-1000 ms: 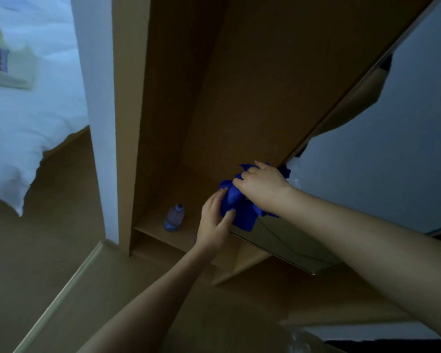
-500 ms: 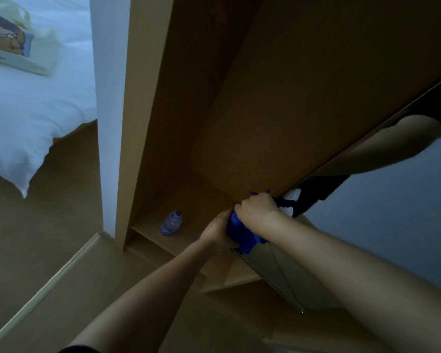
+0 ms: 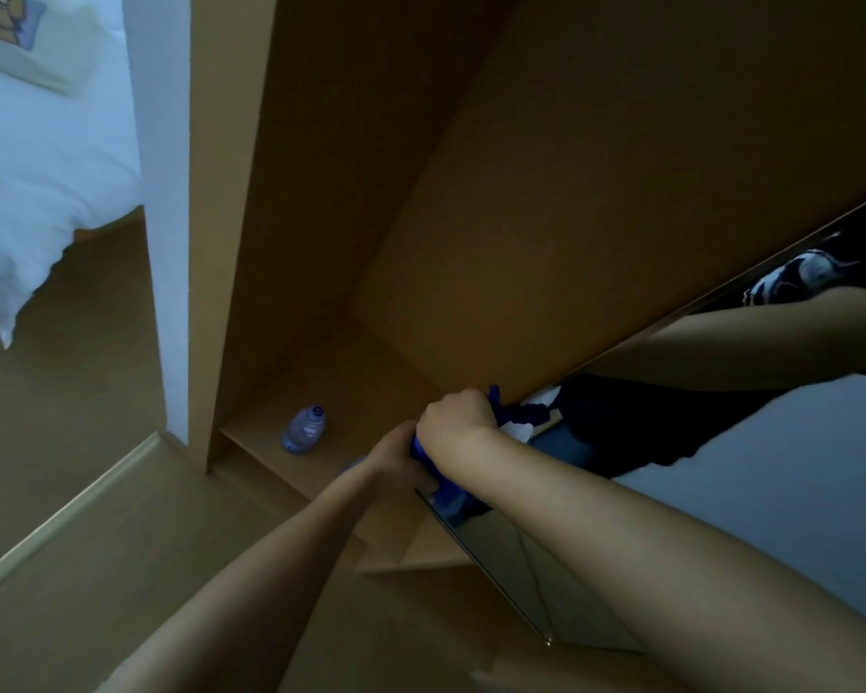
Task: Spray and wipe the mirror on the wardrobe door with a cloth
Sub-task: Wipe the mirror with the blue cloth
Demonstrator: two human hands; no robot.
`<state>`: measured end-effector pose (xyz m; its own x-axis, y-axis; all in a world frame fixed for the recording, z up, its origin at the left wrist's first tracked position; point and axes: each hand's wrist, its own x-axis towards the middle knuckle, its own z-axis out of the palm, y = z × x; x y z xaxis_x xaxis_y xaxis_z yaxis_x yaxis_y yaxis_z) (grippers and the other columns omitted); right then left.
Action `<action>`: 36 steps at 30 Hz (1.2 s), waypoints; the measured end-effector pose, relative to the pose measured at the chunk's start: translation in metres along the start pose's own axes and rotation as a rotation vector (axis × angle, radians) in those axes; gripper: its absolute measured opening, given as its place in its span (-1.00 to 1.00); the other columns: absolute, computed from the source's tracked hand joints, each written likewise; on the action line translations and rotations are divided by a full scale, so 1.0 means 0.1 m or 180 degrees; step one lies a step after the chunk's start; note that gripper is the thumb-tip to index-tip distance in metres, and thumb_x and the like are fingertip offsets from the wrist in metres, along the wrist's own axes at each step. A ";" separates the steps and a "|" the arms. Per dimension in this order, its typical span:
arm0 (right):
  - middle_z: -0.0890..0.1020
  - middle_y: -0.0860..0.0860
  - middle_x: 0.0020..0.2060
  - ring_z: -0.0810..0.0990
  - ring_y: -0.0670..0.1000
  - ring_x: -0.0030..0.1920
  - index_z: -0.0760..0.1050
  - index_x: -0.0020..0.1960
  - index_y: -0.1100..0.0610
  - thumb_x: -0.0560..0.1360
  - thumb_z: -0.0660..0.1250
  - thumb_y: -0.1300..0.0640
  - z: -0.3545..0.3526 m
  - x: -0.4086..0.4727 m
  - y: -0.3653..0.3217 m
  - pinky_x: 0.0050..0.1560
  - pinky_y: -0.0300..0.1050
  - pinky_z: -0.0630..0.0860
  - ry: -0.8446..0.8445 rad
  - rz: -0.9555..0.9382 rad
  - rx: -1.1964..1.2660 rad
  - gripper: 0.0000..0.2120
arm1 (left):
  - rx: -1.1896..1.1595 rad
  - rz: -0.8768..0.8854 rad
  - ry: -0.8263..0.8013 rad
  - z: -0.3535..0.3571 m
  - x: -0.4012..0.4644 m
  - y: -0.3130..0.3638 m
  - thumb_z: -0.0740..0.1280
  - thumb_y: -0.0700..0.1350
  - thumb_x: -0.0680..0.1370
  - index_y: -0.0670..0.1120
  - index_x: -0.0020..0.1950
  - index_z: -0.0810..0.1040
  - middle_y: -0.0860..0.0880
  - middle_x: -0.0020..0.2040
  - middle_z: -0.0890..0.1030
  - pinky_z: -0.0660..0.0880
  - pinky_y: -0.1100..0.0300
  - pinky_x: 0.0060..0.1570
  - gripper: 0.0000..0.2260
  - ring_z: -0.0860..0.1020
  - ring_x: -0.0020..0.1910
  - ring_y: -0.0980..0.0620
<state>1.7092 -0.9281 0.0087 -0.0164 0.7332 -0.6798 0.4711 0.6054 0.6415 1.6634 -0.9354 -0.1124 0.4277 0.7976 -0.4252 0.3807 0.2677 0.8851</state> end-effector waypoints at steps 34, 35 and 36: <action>0.57 0.06 -0.03 0.54 0.12 0.05 0.51 0.12 0.10 0.57 0.27 0.16 -0.45 -0.95 0.29 0.21 0.05 0.35 0.0060 0.1026 0.1174 -0.86 | 0.0662 0.0437 -0.0756 -0.59 -0.53 0.91 0.43 -0.39 0.31 -0.09 -0.18 0.51 -0.12 -0.05 0.64 0.56 -0.05 0.07 -0.75 0.60 0.02 -0.11; 0.57 0.05 -0.02 0.54 0.12 0.05 0.51 0.12 0.10 0.58 0.25 0.19 -0.48 -0.97 0.32 0.23 0.05 0.35 0.0045 0.1094 0.1241 -0.86 | 0.0765 0.0469 -0.0858 -0.64 -0.52 0.98 0.42 -0.40 0.32 -0.08 -0.20 0.50 -0.12 -0.07 0.63 0.56 -0.02 0.07 -0.75 0.59 0.01 -0.10; 0.56 0.05 -0.05 0.54 0.11 0.04 0.51 0.12 0.10 0.59 0.24 0.21 -0.52 -0.98 0.34 0.24 0.05 0.35 0.0001 0.1171 0.1329 -0.85 | 0.0880 0.0527 -0.0975 -0.69 -0.49 1.04 0.42 -0.40 0.32 -0.07 -0.21 0.50 -0.08 -0.11 0.61 0.54 0.02 0.03 -0.75 0.57 -0.01 -0.07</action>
<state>1.6811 -0.9631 0.1157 0.2149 0.8732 -0.4375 0.7553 0.1354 0.6412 1.6254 -0.9097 0.0137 0.7086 0.6095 -0.3554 0.4738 -0.0378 0.8798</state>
